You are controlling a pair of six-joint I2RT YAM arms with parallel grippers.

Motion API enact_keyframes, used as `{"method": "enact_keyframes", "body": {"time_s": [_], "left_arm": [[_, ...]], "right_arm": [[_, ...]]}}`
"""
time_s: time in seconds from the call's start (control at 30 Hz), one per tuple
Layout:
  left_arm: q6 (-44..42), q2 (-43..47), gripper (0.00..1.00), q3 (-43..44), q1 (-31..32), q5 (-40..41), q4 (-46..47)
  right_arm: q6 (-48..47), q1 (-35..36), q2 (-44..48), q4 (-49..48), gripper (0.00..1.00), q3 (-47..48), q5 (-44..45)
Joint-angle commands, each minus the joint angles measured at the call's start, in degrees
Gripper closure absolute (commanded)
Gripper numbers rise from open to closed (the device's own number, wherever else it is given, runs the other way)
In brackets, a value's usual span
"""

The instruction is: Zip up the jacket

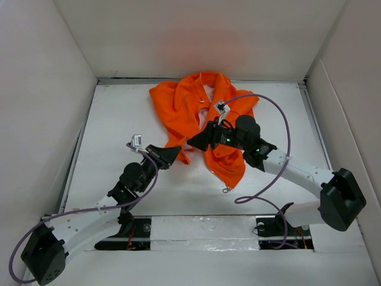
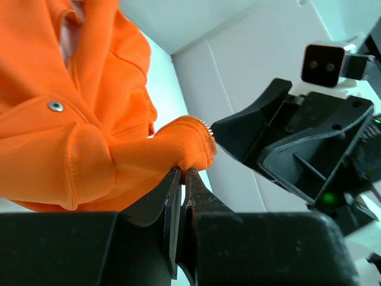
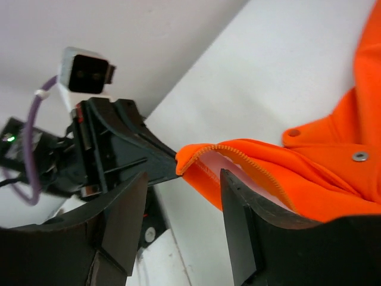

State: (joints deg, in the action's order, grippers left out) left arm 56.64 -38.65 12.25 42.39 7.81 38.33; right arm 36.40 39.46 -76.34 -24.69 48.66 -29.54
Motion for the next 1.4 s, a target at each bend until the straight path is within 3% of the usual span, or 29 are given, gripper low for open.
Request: {"method": "enact_keyframes", "body": {"time_s": [0.0, 0.1, 0.33, 0.53, 1.07, 1.23, 1.33, 1.37], "left_arm": [[-1.09, -2.55, 1.00, 4.00, 0.24, 5.09, 4.21], [-1.79, -4.49, 1.00, 5.41, 0.24, 8.96, 4.30], [-5.66, -7.49, 1.00, 6.21, 0.24, 12.40, 7.64], [-8.39, -8.10, 1.00, 4.98, 0.24, 11.00, 11.06], [-7.51, -8.63, 1.00, 1.90, 0.24, 6.60, 13.97], [-7.60, -8.81, 1.00, 1.72, 0.24, 5.72, 14.85], [-7.78, -9.16, 1.00, 1.46, 0.24, 5.02, 15.81], [-7.78, -9.25, 1.00, 1.20, 0.24, 4.93, 15.99]], "right_arm": [[-6.93, 2.54, 0.31, 10.68, 0.40, 5.46, 8.08], [-9.41, 3.78, 0.22, 12.73, 0.35, 7.58, 14.32], [-5.03, 4.31, -3.98, 7.02, 0.33, 7.84, 12.06], [-2.30, 4.31, -6.72, 4.57, 0.36, 10.22, 9.76], [0.69, 4.31, -7.69, -1.06, 0.30, 10.13, 9.06], [1.91, 3.78, -8.57, -0.89, 0.37, 11.10, 9.24], [2.27, 3.78, -9.18, -1.24, 0.46, 11.28, 9.24], [2.36, 3.78, -9.18, -1.41, 0.54, 11.10, 9.32]]}}
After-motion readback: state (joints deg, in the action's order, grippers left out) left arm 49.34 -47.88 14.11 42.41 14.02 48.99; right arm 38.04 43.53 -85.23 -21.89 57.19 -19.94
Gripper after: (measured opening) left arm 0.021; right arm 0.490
